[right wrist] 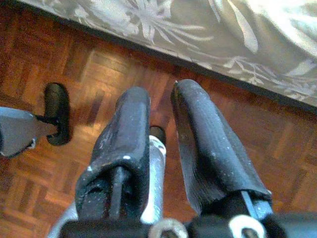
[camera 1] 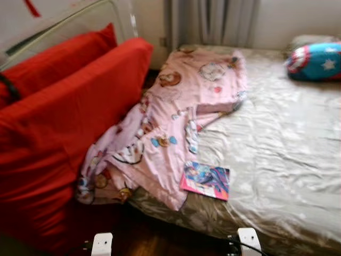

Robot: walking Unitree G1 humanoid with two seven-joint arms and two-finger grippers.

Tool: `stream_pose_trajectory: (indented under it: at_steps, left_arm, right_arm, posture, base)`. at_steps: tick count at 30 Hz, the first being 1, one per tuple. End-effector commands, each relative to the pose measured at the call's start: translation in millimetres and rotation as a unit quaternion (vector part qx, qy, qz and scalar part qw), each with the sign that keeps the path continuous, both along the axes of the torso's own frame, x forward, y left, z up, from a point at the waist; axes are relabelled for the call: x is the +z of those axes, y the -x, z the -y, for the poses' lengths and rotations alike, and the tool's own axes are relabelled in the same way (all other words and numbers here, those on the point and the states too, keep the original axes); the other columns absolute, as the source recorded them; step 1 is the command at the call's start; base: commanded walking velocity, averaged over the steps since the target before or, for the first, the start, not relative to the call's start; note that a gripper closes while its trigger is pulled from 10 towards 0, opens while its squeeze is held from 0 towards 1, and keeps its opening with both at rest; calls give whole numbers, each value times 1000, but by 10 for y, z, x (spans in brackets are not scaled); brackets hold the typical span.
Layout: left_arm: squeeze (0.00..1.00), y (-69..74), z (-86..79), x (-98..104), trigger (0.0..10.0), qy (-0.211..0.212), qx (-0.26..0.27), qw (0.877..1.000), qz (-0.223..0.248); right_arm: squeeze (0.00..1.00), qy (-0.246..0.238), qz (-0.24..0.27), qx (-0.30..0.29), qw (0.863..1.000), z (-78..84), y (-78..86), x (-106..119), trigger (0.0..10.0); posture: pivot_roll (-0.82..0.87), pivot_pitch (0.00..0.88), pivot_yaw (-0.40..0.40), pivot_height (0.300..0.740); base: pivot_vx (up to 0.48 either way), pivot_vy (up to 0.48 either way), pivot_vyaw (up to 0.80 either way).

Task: Clean up the room

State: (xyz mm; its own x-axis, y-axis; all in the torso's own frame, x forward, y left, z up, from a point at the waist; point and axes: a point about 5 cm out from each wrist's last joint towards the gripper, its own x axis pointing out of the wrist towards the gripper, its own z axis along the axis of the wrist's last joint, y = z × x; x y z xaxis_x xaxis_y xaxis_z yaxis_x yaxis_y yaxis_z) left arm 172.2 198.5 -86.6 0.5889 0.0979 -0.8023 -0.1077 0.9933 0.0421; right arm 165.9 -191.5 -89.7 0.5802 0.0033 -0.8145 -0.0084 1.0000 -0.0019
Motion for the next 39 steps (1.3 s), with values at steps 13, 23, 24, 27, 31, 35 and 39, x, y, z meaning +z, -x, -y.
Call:
stream_pose_trajectory:
  at_steps: [13, 23, 24, 27, 31, 35, 39]
  left_arm:
    - [0, 17, -40, -2, 10000, -2, 7, 1000, -2]
    - [0, 13, -16, -3, 10000, 0, 7, 1000, 0]
    - [0, 9, -10, -3, 10000, 1, 7, 1000, 1]
    - [0, 7, -7, -2, 10000, 1, 7, 1000, 1]
    - [0, 3, 6, -1, 10000, 1, 7, 1000, 3]
    - [0, 1, 6, 0, 10000, 2, 7, 1000, 4]
    - [0, -2, 3, 2, 10000, 1, 6, 1000, 4]
  right_arm:
    - [0, -7, -4, -3, 1000, -31, 24, -15, 10000]
    - [0, -6, -4, 0, 1000, -21, 22, -13, 10000]
    - [0, -6, -4, 1, 1000, -20, 22, -12, 10000]
    - [0, -6, -4, 1, 1000, -21, 21, -12, 10000]
    - [0, -6, -5, 2, 1000, -19, 28, -14, 10000]
    - [0, -6, -5, 4, 1000, -20, 31, -16, 10000]
    - [0, -6, -5, 6, 1000, -21, 32, -16, 10000]
  posture:
    - [-114, 92, 21, 740]
    - [-115, 93, 17, 740]
    - [-115, 93, 17, 740]
    - [-115, 93, 17, 740]
    - [-119, 81, 19, 740]
    - [-119, 78, 19, 740]
    - [-119, 69, 18, 740]
  base:
    - [0, 0, 0]
    - [73, 0, 0]
    - [255, 0, 0]
    - [255, 0, 0]
    - [282, 0, 0]
    - [302, 0, 0]
    - [306, 0, 0]
